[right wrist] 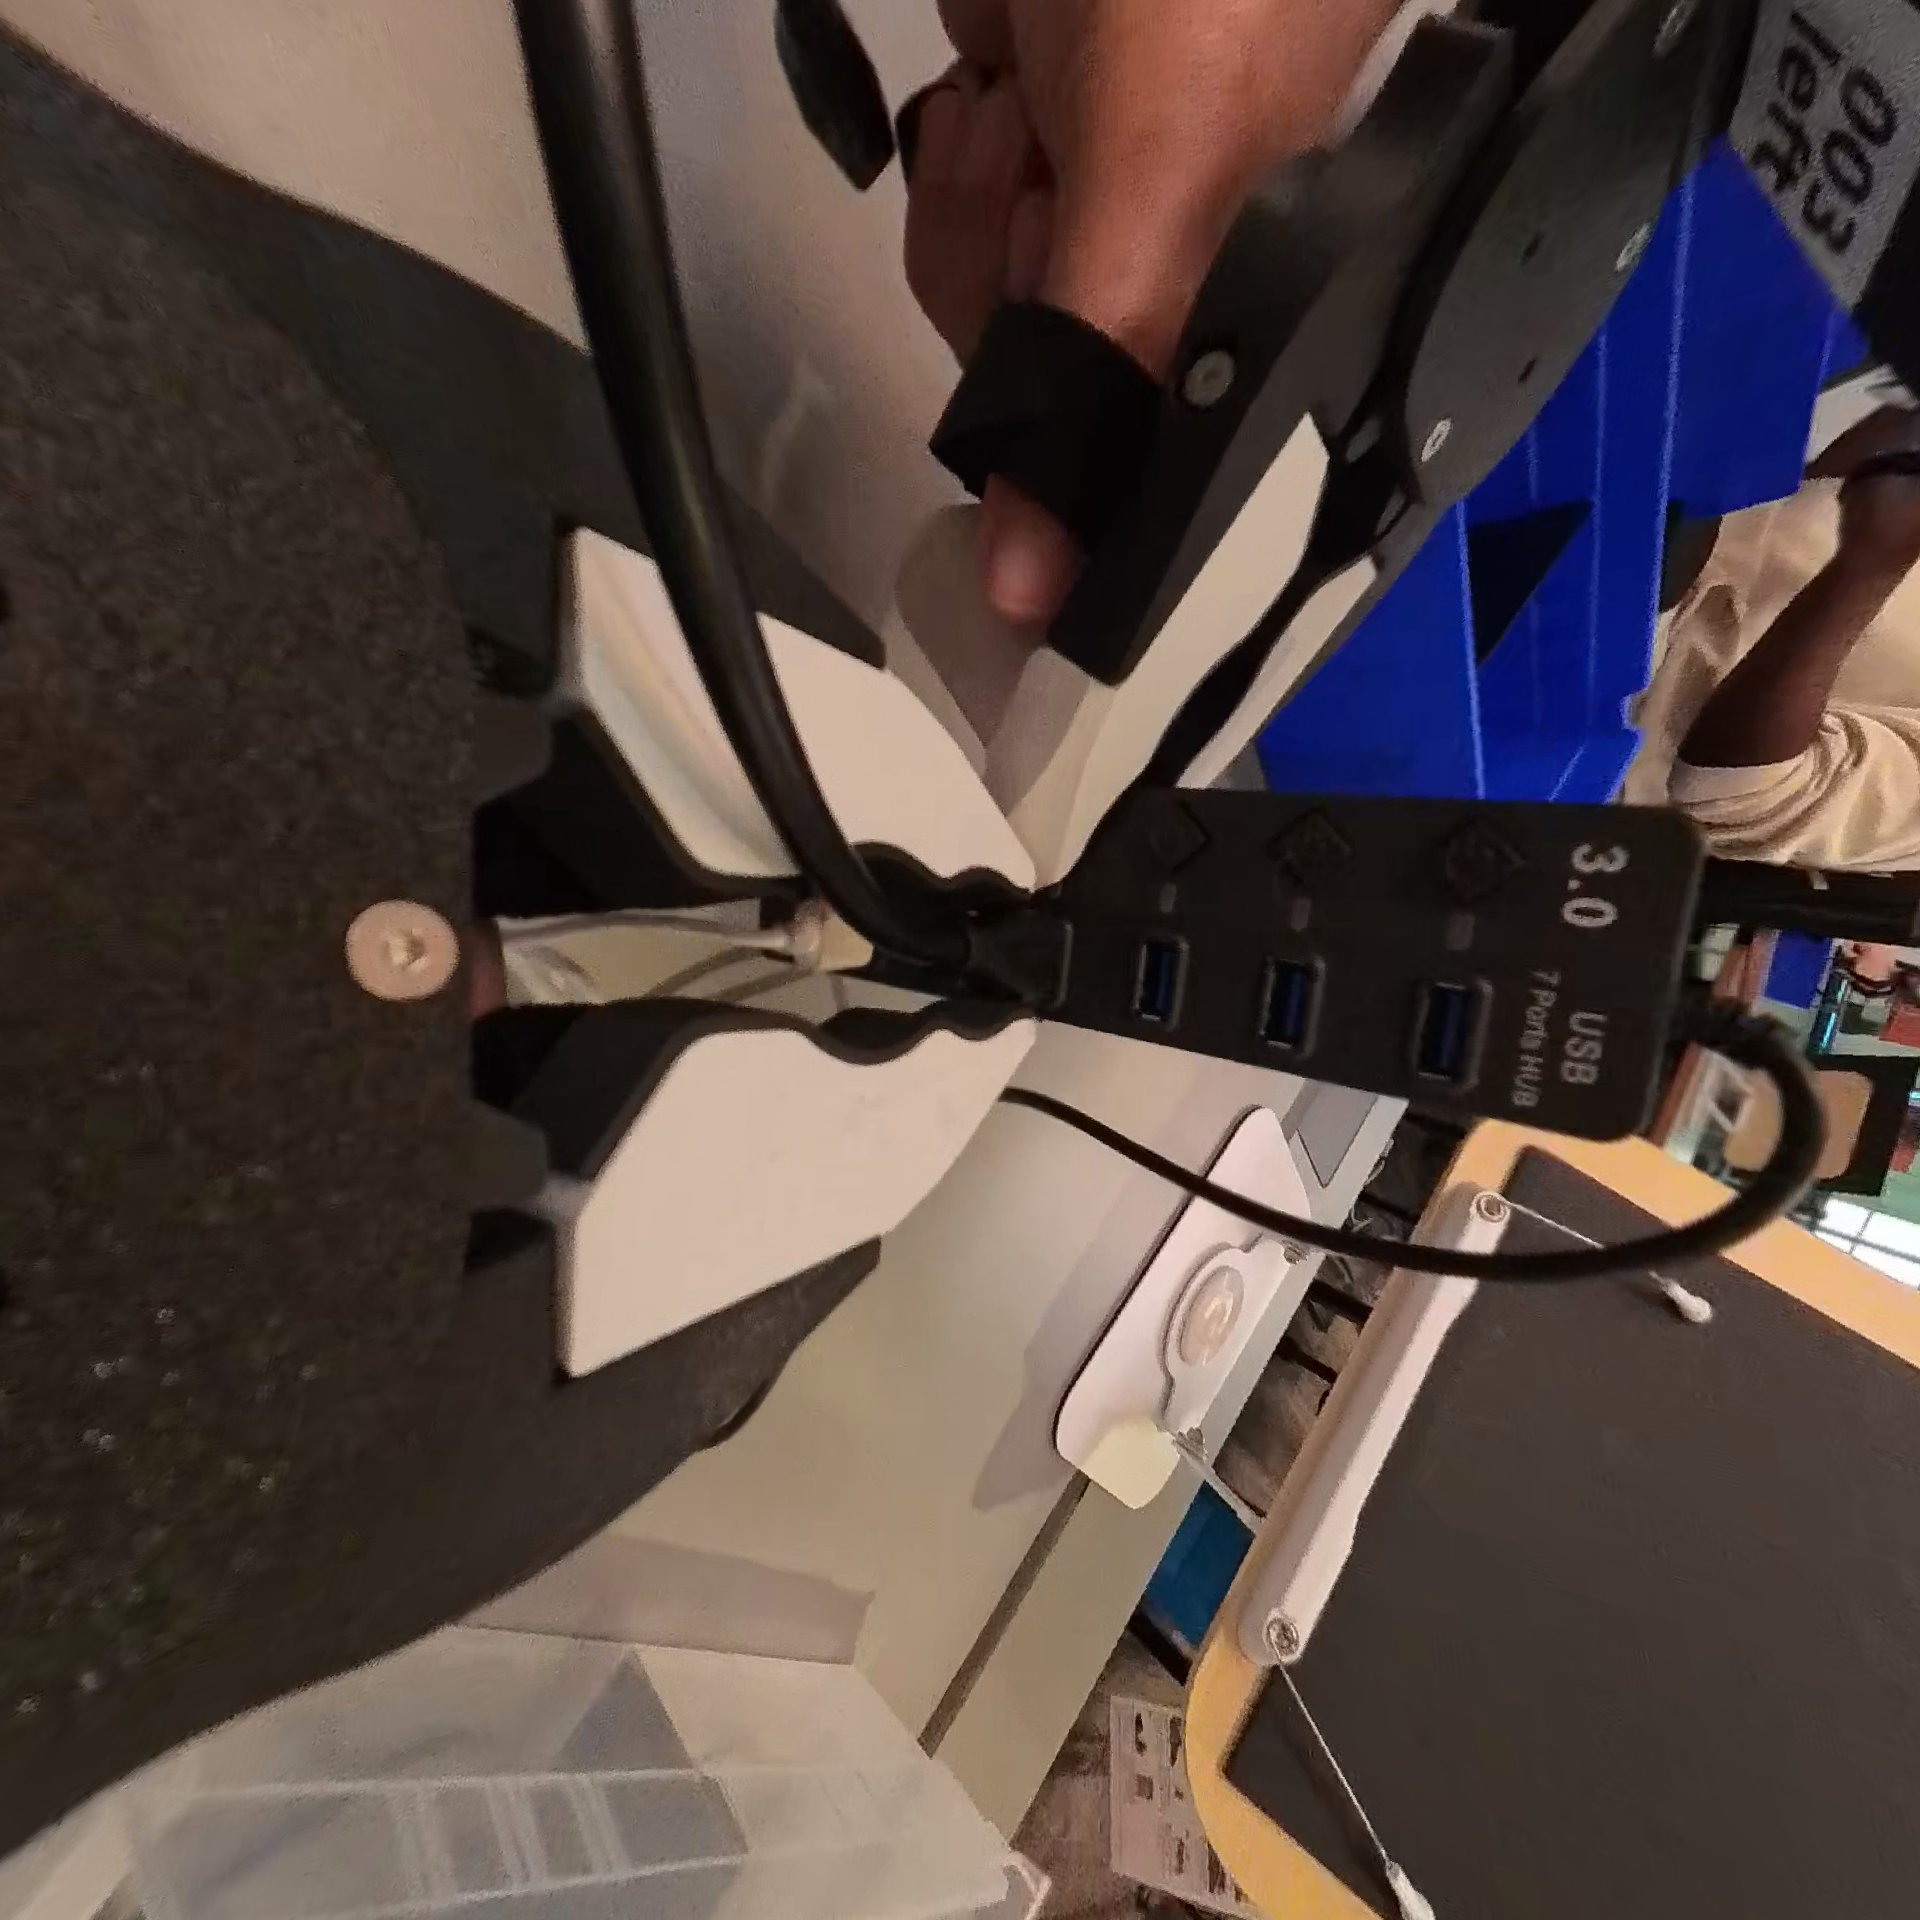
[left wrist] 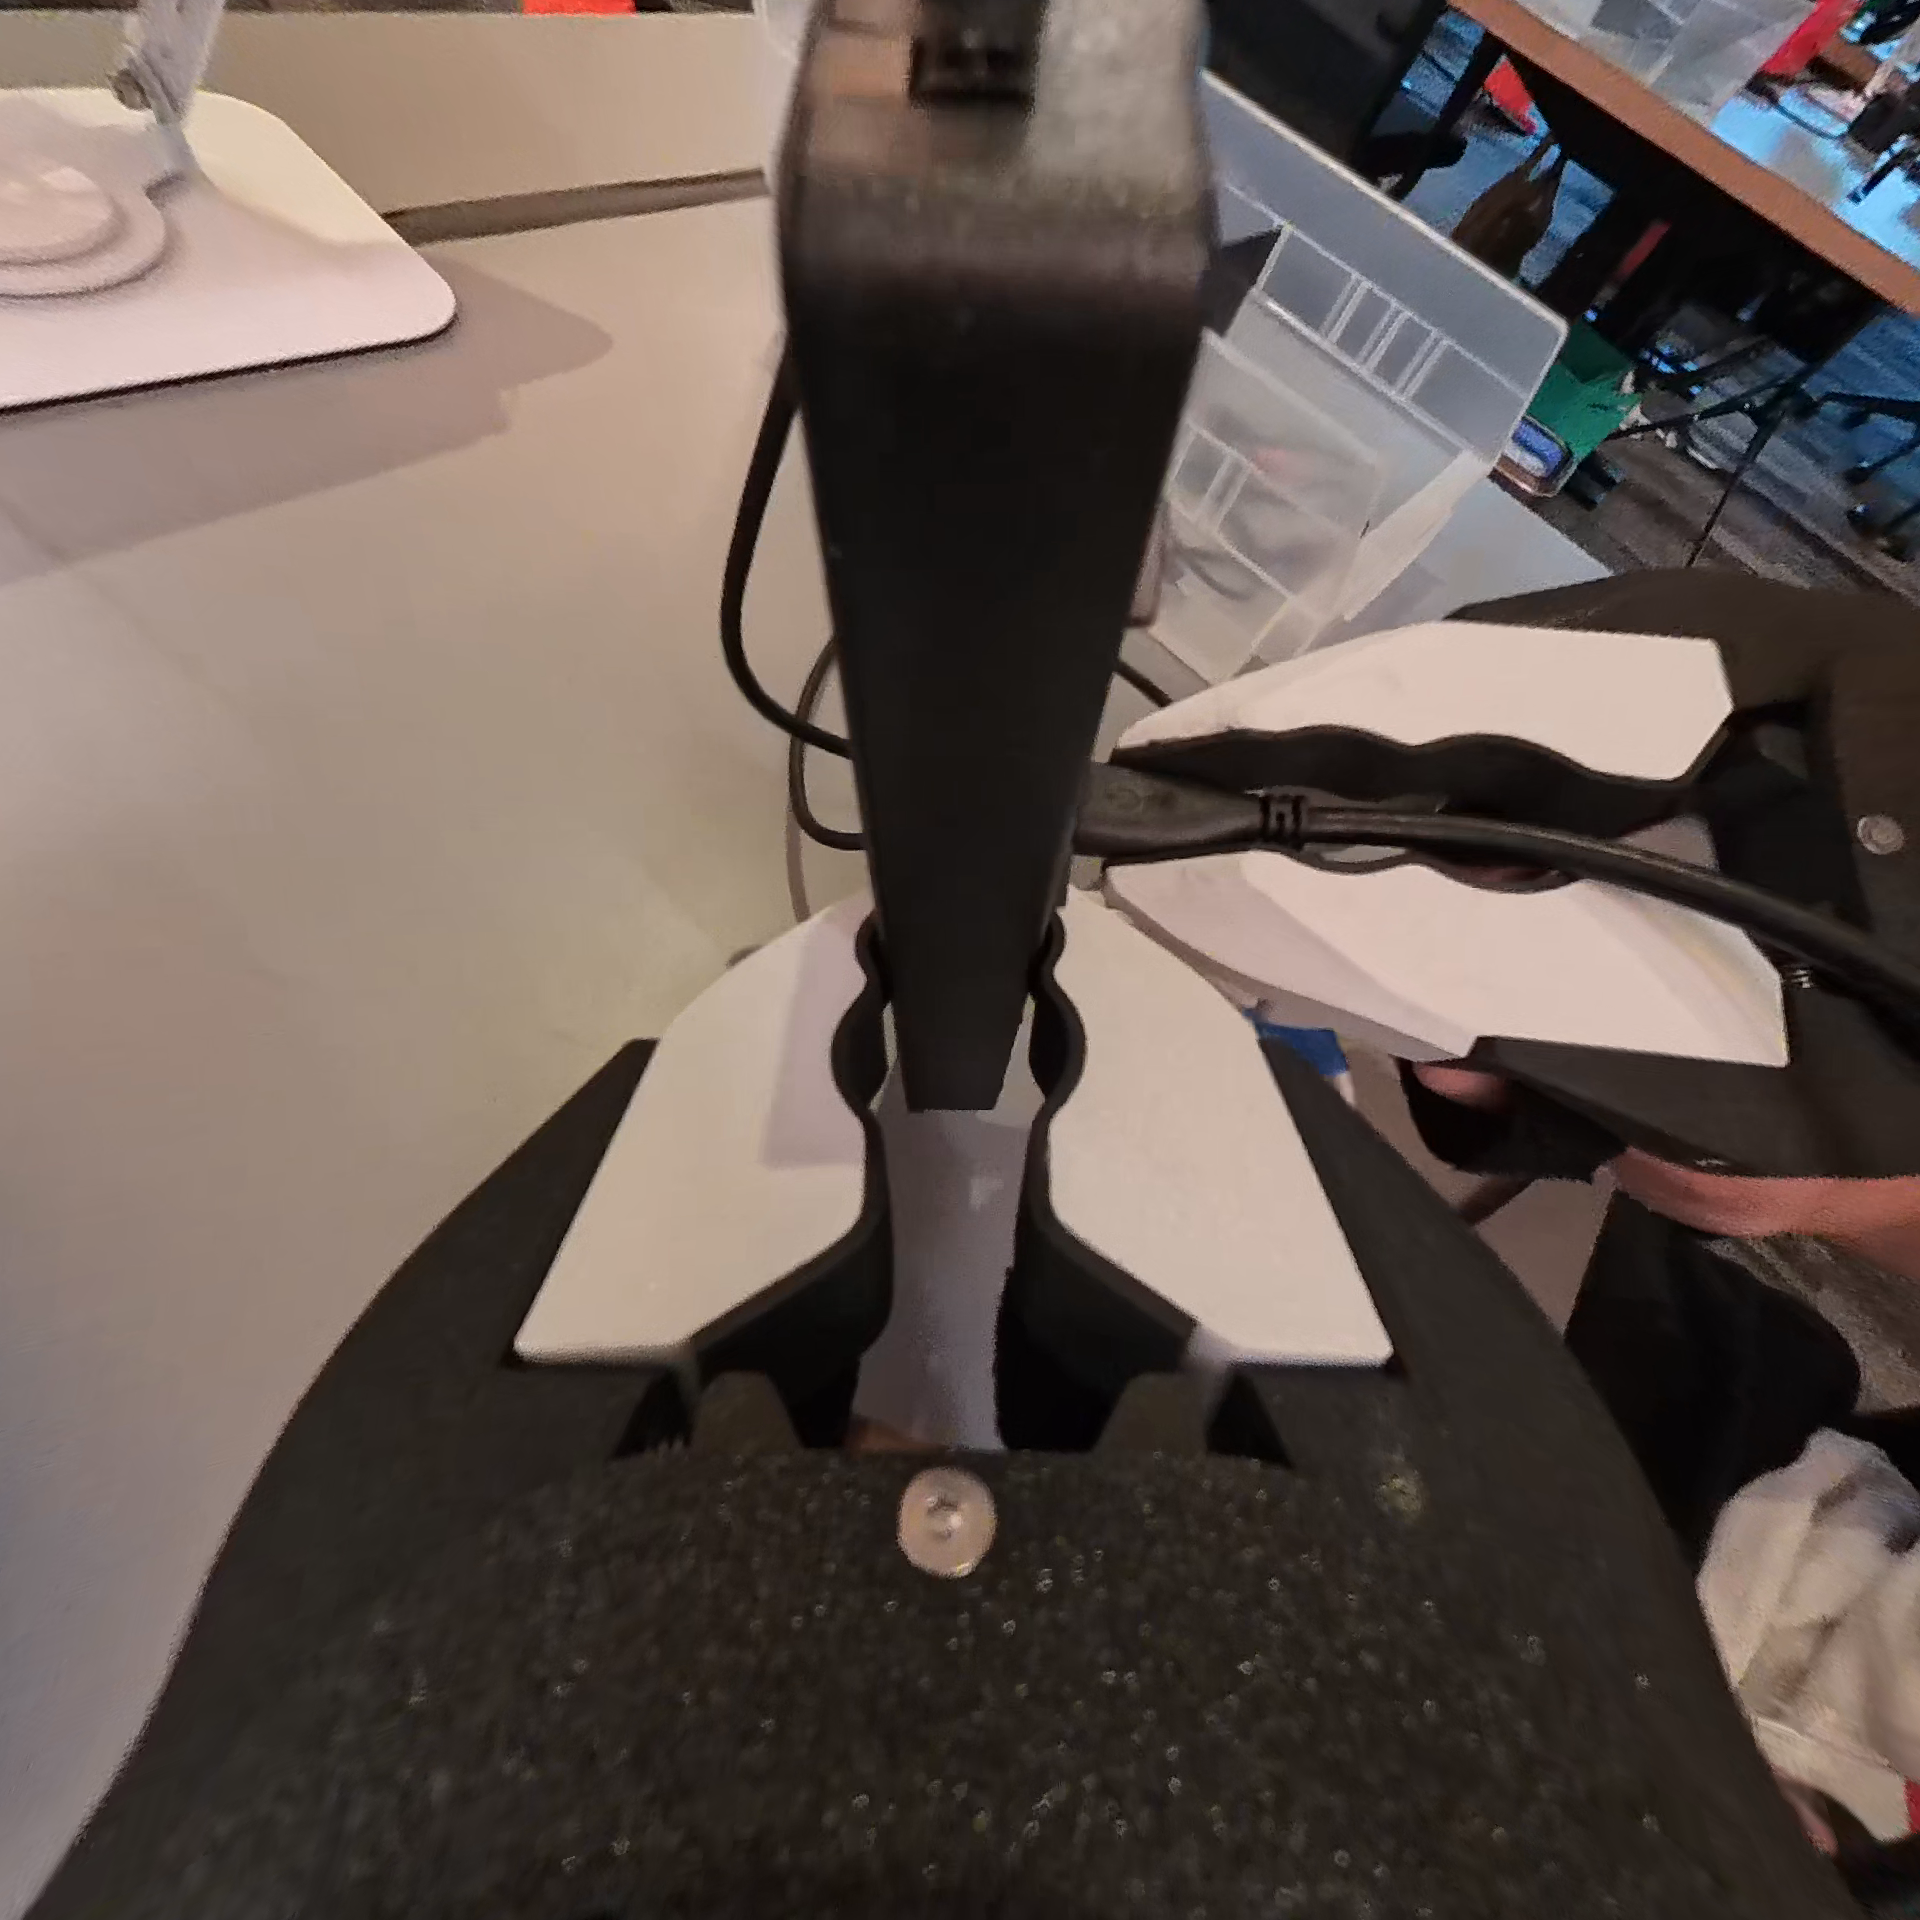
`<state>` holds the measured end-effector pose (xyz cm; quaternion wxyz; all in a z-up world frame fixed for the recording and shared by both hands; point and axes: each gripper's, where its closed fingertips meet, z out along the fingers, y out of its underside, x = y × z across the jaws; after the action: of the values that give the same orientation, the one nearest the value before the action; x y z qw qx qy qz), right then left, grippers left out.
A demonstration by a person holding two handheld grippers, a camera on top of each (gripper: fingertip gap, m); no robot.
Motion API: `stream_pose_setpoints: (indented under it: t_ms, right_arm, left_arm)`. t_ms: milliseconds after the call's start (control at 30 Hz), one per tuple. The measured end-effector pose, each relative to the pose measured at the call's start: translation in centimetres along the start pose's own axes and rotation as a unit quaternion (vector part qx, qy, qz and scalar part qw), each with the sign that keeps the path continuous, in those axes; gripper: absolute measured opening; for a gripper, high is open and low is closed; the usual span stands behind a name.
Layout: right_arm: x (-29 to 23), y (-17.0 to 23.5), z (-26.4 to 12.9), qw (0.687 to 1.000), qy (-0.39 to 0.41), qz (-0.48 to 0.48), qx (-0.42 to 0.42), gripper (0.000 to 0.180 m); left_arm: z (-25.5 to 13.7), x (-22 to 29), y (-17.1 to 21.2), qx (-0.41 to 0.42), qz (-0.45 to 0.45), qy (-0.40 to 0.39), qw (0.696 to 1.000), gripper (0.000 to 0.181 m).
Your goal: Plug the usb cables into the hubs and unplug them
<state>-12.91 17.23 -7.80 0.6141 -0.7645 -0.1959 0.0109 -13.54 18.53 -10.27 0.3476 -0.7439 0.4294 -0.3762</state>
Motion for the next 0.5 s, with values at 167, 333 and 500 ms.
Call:
stream_pose_setpoints:
  t_ms: [167,333,500]
  right_arm:
    - [0.5,-0.4,-0.6,1.000,0.013,0.011,0.022,0.016]
    - [0.8,-3.4,-5.2,0.995,0.028,-0.051,0.080,0.016]
    - [7.8,-4.8,-7.5,0.998,0.054,-0.038,0.007,0.016]
  left_arm:
    - [0.0,0.6,-0.8,0.021,0.019,-0.015,0.999,0.024]
    - [-2.6,-7.2,-1.0,0.055,-0.077,-0.071,0.993,0.023]
    - [-2.3,-5.1,-2.0,0.055,0.040,-0.097,0.993,0.023]
